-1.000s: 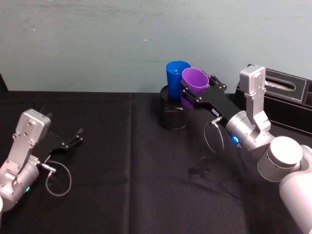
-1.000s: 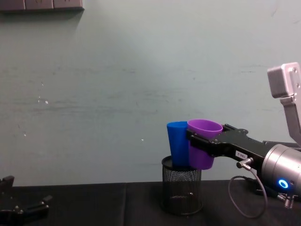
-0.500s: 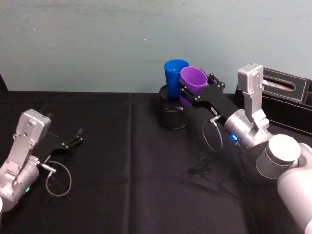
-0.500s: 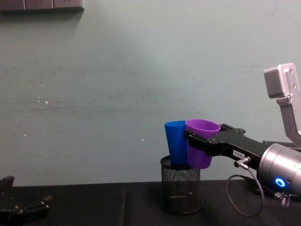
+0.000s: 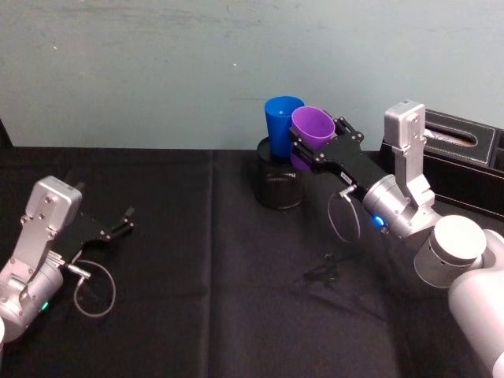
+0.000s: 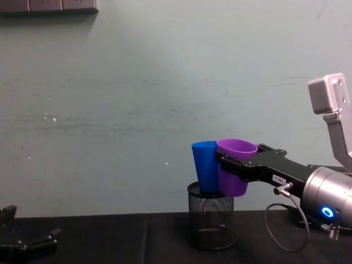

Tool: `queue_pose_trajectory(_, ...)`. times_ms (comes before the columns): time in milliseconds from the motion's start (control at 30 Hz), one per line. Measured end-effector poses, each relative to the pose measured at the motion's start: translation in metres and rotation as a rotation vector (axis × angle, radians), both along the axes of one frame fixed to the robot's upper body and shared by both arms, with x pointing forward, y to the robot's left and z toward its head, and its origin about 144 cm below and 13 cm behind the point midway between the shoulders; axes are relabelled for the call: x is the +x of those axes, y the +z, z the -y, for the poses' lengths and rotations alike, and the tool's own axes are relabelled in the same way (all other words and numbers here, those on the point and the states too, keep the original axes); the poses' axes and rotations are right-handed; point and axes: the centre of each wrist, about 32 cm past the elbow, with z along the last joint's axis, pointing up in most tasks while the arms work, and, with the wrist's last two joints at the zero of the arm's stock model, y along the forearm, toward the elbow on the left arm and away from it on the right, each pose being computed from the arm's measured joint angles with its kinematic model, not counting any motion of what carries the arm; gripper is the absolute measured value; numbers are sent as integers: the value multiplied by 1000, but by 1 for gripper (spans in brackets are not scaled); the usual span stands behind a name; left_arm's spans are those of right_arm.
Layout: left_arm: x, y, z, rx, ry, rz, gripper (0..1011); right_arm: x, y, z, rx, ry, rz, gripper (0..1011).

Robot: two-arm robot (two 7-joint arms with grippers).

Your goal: Pick up one cup with a gripper and tap it against the other cup.

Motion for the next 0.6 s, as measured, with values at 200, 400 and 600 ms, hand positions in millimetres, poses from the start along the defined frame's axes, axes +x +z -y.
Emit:
queue_pose_trajectory(200,0,0,0,0,0,0,1011,-2,-1,1,0,2,-2,735)
queue_pose_trajectory(400,0,0,0,0,0,0,1011,-8,0,2,-2,7,-5,735)
queue_pose_trajectory(600,0,0,0,0,0,0,1011,-16,3,2,-6,0,-7,735)
